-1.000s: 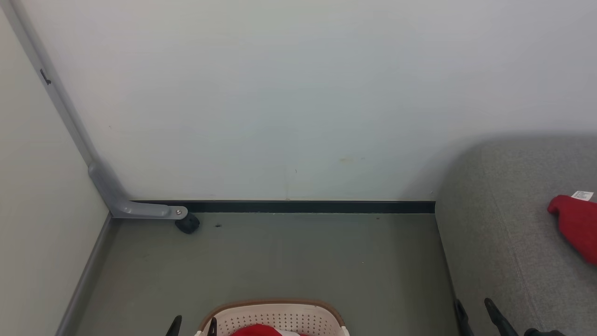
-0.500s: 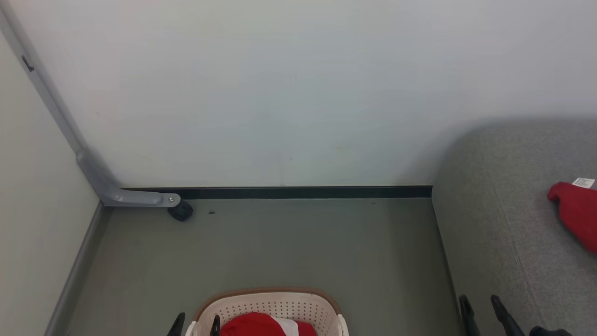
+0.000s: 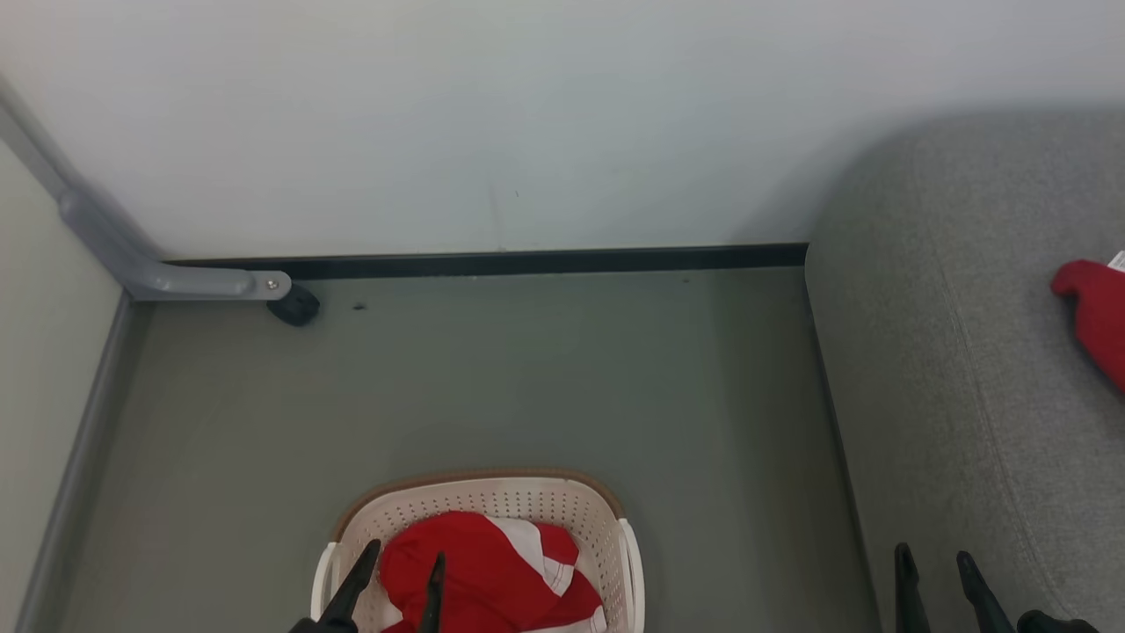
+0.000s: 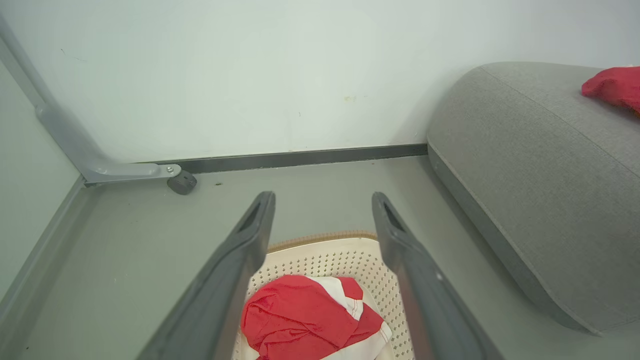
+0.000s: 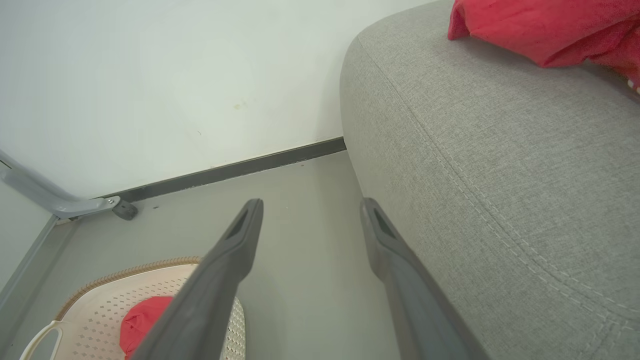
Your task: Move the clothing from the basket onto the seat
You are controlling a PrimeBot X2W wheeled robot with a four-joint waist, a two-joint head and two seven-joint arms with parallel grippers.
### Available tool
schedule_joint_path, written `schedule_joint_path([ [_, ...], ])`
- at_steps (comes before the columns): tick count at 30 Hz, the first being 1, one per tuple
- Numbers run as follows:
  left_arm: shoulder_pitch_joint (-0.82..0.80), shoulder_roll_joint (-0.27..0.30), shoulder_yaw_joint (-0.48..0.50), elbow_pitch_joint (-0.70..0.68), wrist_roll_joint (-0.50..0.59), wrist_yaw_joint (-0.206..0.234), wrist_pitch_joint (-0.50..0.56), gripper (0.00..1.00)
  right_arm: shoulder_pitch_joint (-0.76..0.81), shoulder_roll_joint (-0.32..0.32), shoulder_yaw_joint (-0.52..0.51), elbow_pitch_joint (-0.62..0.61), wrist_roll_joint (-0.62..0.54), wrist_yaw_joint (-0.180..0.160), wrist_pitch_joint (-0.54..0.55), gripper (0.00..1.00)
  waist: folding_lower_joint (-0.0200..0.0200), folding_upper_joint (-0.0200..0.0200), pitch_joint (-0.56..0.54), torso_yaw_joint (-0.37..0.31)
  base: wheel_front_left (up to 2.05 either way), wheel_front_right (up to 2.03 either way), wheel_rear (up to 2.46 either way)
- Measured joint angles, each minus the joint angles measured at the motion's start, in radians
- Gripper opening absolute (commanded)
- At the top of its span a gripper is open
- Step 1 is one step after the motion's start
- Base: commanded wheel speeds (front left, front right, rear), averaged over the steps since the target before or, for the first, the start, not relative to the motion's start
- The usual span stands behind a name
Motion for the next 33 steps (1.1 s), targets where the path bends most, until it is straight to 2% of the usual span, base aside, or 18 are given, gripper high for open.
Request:
schedule_joint_path([
  [8,-0.101,0.008,-0.039,0.126,0.026,-0.016,0.0,1.0,-0.018,0.004,0.014,-0.025,-0.067,-0.013,0.0,1.0,0.0001,0.0,0.129,-0.027,0.0,0.0,0.0],
  [28,-0.446,0.125,-0.026,0.381,0.063,-0.034,0.12,1.0,-0.096,0.069,0.09,-0.13,-0.139,-0.012,0.0,1.0,-0.0001,0.0001,0.423,-0.128,0.0,0.0,0.0],
  [33,-0.535,0.157,-0.057,0.429,0.079,-0.035,0.163,1.0,-0.124,0.076,0.081,-0.171,-0.135,-0.007,0.0,1.0,-0.0001,0.0002,0.498,-0.158,0.0,0.0,0.0],
])
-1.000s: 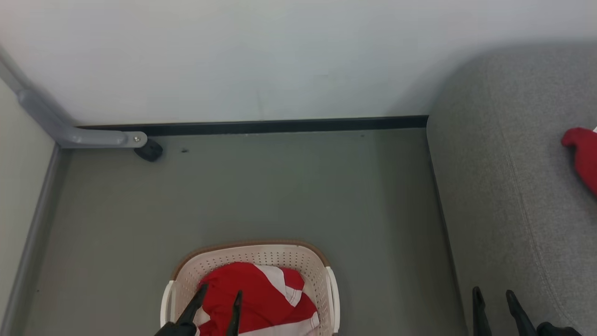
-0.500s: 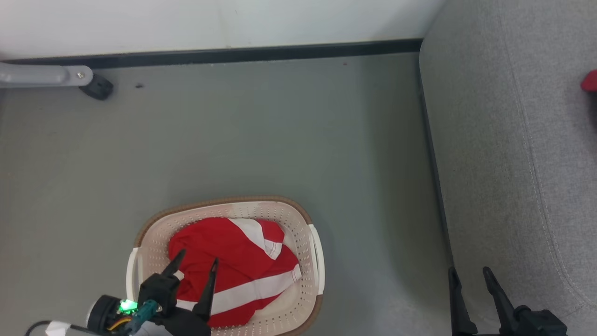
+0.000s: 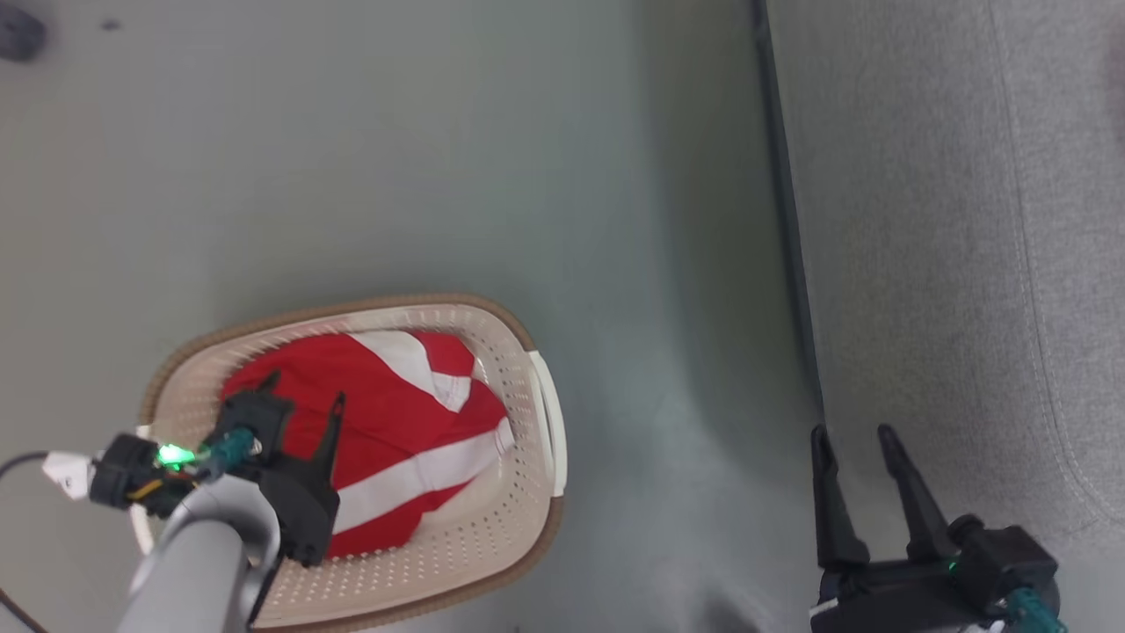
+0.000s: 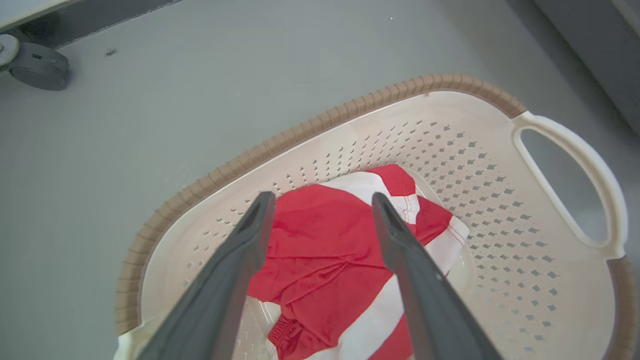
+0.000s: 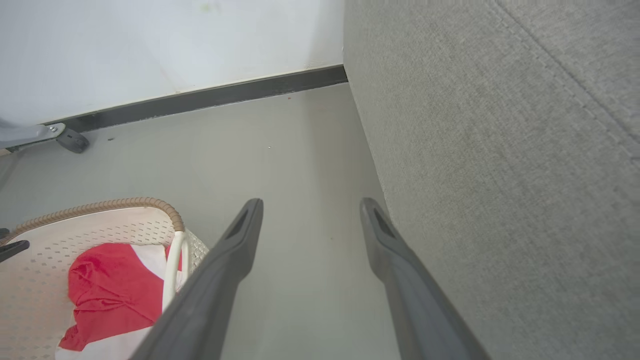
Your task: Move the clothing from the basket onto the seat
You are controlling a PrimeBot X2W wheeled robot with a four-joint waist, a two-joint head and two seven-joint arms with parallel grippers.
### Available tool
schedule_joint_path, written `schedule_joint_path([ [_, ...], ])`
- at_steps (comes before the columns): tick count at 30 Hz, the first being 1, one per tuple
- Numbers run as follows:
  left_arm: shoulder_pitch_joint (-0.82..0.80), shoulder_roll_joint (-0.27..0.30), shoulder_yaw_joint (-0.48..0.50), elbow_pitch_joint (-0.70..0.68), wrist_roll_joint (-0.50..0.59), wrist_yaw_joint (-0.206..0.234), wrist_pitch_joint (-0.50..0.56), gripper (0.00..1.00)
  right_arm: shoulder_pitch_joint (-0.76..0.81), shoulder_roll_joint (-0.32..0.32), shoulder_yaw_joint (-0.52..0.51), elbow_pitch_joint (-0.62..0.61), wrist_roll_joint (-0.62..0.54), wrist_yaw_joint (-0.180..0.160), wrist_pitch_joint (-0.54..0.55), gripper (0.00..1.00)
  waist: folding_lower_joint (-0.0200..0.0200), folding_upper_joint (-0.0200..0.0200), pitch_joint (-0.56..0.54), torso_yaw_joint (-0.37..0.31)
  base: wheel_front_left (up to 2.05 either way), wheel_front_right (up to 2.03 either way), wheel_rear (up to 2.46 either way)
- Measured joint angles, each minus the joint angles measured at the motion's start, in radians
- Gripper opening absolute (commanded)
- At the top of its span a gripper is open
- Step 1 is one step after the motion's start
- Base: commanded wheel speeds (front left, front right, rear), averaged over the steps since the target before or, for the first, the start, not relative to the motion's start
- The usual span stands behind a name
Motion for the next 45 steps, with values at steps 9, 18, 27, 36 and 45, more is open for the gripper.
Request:
schedule_joint_path([
  [9,-0.119,0.013,-0.06,0.104,0.02,-0.008,0.06,1.0,-0.021,0.013,-0.006,-0.025,0.012,-0.001,0.0,1.0,0.0,0.0,0.131,-0.046,0.0,0.0,0.0],
  [18,-0.196,0.013,-0.067,0.203,0.021,-0.008,0.106,1.0,-0.02,0.019,-0.016,-0.049,0.005,-0.006,0.0,1.0,-0.0001,-0.0001,0.215,-0.061,0.0,0.0,0.0],
  [27,-0.284,0.002,-0.061,0.292,0.014,-0.008,0.147,1.0,-0.015,0.023,-0.007,-0.079,-0.007,-0.007,0.0,1.0,-0.0001,-0.0001,0.261,-0.057,0.0,0.0,0.0],
  [36,-0.346,-0.004,-0.107,0.367,0.074,0.014,0.178,1.0,0.01,0.026,0.0,-0.102,-0.007,-0.007,0.0,1.0,-0.0002,-0.0003,0.277,-0.061,0.0,0.0,0.0],
  [45,-0.4,-0.012,-0.179,0.434,0.182,0.097,0.227,1.0,0.029,0.027,0.008,-0.132,-0.013,-0.012,0.0,1.0,-0.0002,-0.0002,0.285,-0.07,0.0,0.0,0.0],
])
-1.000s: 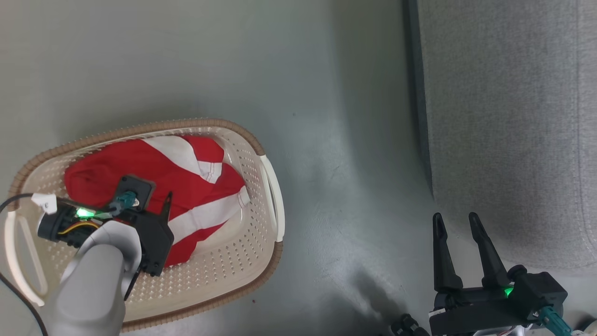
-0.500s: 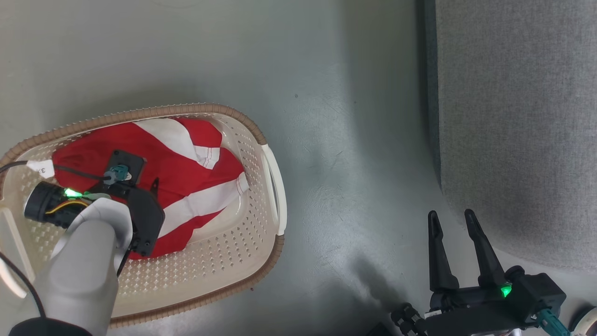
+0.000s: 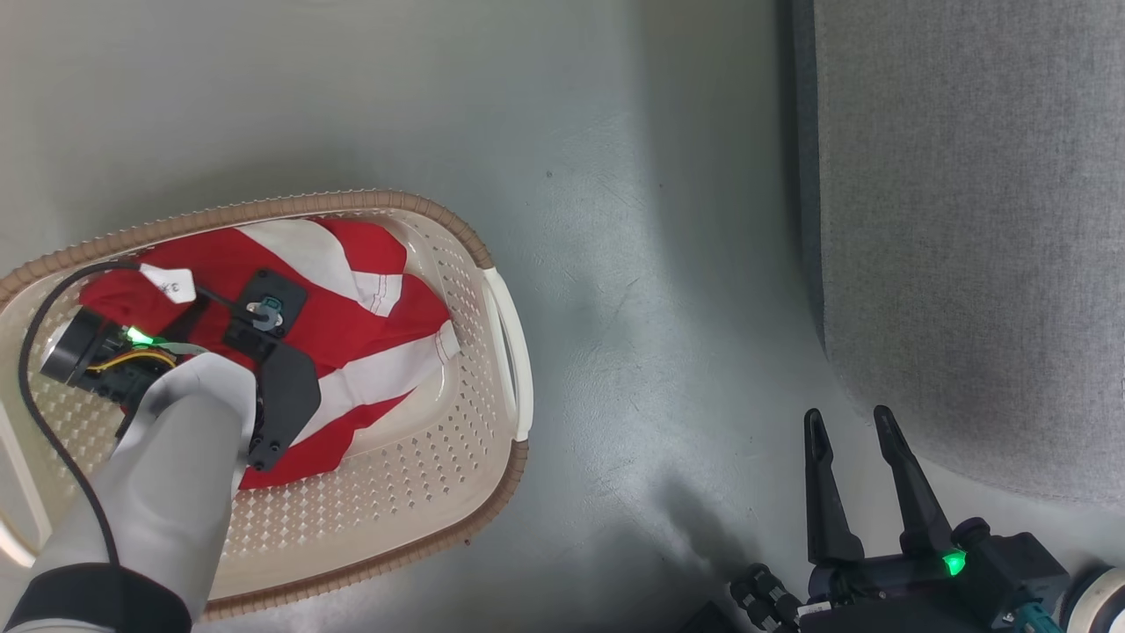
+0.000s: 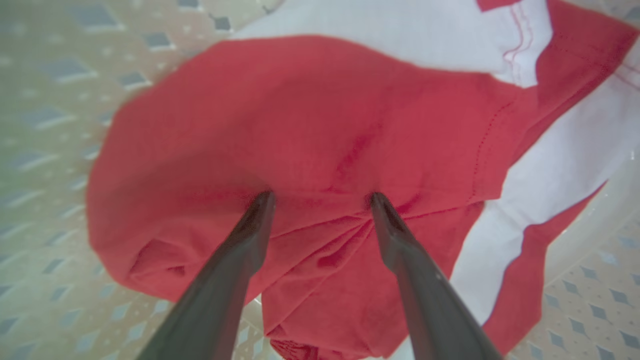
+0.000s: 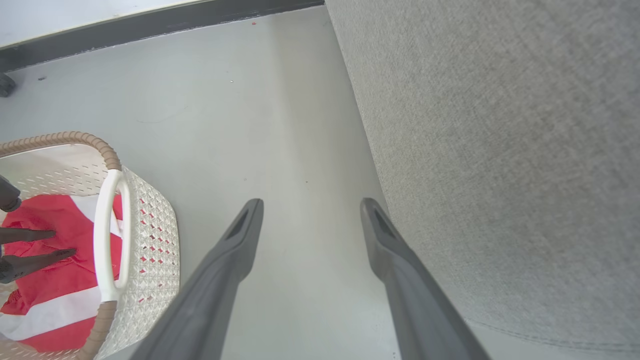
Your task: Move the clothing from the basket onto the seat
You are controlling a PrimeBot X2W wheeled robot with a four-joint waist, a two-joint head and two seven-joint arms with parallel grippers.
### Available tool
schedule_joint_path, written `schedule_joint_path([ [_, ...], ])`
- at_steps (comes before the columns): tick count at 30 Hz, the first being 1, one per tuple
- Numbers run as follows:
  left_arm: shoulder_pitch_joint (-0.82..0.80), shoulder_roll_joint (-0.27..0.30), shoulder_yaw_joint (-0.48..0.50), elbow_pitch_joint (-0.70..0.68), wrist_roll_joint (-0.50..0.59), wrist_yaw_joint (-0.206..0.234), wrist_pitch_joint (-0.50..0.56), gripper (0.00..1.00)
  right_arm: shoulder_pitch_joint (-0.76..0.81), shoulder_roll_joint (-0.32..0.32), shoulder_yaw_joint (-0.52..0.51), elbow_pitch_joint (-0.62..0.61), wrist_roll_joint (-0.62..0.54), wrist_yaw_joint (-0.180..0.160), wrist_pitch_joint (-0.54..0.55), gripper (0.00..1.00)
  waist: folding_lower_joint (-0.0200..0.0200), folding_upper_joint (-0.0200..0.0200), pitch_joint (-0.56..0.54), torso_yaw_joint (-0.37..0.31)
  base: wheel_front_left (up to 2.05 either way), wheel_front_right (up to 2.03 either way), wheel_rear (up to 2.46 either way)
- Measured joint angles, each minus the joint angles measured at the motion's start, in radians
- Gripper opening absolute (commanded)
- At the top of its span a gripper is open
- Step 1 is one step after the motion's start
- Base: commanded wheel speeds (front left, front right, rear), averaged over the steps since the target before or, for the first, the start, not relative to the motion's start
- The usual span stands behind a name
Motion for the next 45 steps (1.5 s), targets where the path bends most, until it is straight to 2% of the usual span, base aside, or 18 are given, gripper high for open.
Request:
schedule_joint_path([
  [7,-0.028,-0.004,-0.029,0.032,0.028,0.051,0.021,1.0,0.032,0.001,0.0,-0.034,-0.011,-0.003,0.0,1.0,0.0,-0.0001,0.004,-0.003,0.0,0.0,0.0],
  [15,-0.069,-0.001,-0.105,0.068,0.111,0.053,0.05,1.0,0.044,0.002,0.007,-0.066,-0.021,-0.004,0.0,1.0,0.0,-0.0001,0.013,-0.003,0.0,0.0,0.0],
  [27,-0.073,-0.017,-0.128,0.109,0.121,-0.043,0.075,1.0,0.049,0.002,0.012,-0.1,-0.021,-0.013,0.0,1.0,0.0,-0.0001,0.019,0.001,0.0,0.0,0.0],
  [34,-0.072,-0.017,-0.128,0.115,0.12,-0.052,0.092,1.0,0.049,0.002,0.011,-0.11,-0.03,-0.013,0.0,1.0,0.0001,0.0,0.021,0.009,0.0,0.0,0.0],
  [36,-0.072,-0.017,-0.129,0.117,0.119,-0.055,0.099,0.0,0.049,0.002,0.01,-0.112,-0.032,-0.013,0.0,1.0,0.0,0.0,0.022,0.011,0.0,0.0,0.0],
  [45,-0.073,-0.02,-0.12,0.125,0.093,-0.062,0.104,0.0,0.046,0.002,0.007,-0.12,-0.038,-0.013,0.0,1.0,0.0,0.0,0.025,0.023,0.0,0.0,0.0],
])
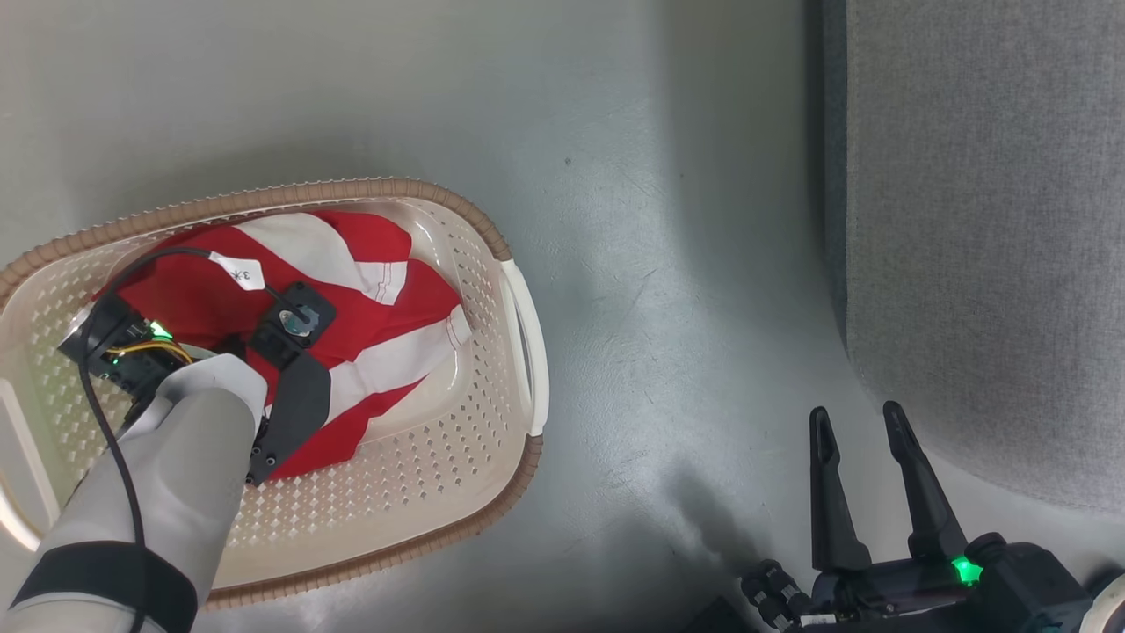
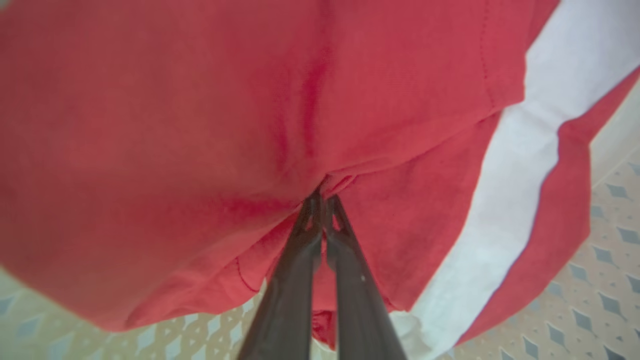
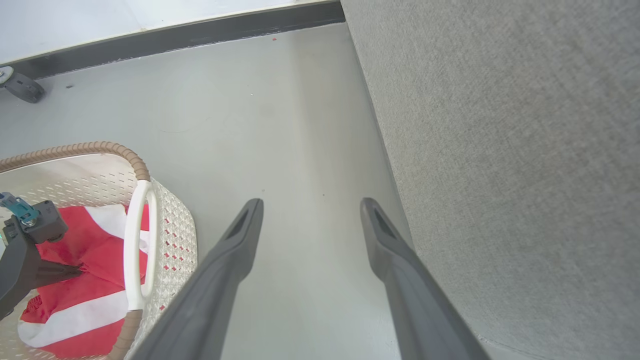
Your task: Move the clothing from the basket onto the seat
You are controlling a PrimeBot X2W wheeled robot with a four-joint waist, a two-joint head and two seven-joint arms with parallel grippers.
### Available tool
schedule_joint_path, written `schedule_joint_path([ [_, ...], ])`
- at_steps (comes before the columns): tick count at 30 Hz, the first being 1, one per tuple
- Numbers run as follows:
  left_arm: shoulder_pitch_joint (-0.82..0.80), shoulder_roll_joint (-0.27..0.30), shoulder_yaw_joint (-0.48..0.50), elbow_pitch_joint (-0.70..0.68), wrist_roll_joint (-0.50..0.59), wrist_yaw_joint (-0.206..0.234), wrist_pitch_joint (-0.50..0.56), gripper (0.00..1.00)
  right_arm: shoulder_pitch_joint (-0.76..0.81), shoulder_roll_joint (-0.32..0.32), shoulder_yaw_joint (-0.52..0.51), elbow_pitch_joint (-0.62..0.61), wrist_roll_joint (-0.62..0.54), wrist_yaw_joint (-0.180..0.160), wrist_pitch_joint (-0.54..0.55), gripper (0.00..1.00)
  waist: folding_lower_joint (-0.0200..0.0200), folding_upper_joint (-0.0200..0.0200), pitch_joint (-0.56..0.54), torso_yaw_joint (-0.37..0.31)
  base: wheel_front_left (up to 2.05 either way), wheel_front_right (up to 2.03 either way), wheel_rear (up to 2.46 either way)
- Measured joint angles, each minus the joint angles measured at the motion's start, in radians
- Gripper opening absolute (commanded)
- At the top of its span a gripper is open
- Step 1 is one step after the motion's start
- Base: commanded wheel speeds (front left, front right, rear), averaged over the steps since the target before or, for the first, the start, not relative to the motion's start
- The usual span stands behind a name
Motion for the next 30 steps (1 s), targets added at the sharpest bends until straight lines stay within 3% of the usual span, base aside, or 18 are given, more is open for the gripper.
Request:
schedule_joint_path([
  [24,0.064,0.03,0.045,0.011,-0.069,-0.017,-0.079,0.0,-0.233,-0.001,0.052,0.084,0.052,0.011,0.0,1.0,0.0,0.0,-0.104,-0.03,0.0,0.0,0.0],
  [30,0.123,0.0,0.054,0.013,-0.091,-0.018,-0.122,0.0,-0.273,-0.001,0.037,0.145,0.074,0.011,0.0,1.0,0.0,0.0,-0.168,-0.038,0.0,0.0,0.0],
])
